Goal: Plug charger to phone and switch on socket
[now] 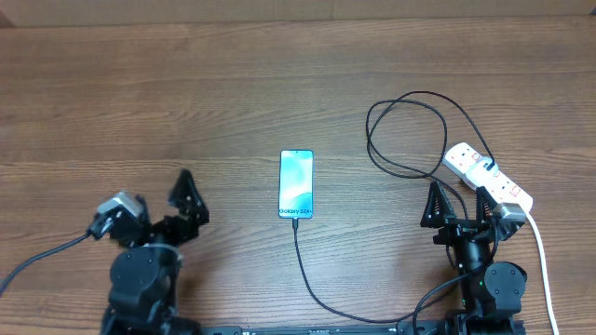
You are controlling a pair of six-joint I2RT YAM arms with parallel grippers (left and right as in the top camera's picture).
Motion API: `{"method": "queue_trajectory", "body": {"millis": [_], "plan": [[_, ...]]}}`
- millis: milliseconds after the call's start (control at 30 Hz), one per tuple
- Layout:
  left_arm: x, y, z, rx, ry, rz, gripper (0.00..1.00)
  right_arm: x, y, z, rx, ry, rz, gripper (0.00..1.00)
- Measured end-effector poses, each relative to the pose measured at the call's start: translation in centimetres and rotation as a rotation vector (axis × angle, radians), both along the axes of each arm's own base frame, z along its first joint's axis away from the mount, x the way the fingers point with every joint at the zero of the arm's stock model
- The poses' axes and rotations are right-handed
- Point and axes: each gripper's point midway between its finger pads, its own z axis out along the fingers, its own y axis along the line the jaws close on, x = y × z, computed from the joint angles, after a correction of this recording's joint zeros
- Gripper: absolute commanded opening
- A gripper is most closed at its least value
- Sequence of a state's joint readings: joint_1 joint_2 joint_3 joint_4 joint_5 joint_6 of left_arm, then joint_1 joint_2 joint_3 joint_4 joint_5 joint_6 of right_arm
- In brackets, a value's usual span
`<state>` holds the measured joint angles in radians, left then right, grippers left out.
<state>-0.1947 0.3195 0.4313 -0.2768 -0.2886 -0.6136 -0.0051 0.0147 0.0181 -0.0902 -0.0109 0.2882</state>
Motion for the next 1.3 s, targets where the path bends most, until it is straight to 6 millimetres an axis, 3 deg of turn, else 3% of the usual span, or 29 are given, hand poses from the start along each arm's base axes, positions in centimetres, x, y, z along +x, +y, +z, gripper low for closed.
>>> {"method": "queue_trajectory", "body": {"millis": [133, 167, 333, 500, 833, 1300], "plan": [[0.1, 0.4, -3.8, 0.051, -0.030, -0.009, 0.99, 0.0, 0.0, 0.0, 0.000, -0.001, 0.000, 1.00], [0.1, 0.7, -5.7, 0.065, -0.018, -0.003, 0.99, 0.0, 0.0, 0.0, 0.000, -0.001, 0.000, 1.00], [-0.2, 2.3, -9.0, 0.093, -0.013, 0.043, 1.00, 0.0, 0.0, 0.0, -0.001, 0.000, 0.000, 1.00], [-0.2, 2.9, -7.8, 0.176, -0.087, 0.037, 0.99, 0.0, 0.0, 0.0, -0.001, 0.000, 0.000, 1.00], [-0.2, 2.6, -8.8, 0.312, -0.042, -0.030, 1.00, 0.0, 0.0, 0.0, 0.000, 0.000, 0.000, 1.00], [-0.2, 2.5, -8.8, 0.336, -0.041, -0.039, 0.99, 0.0, 0.0, 0.0, 0.000, 0.000, 0.000, 1.00]]}}
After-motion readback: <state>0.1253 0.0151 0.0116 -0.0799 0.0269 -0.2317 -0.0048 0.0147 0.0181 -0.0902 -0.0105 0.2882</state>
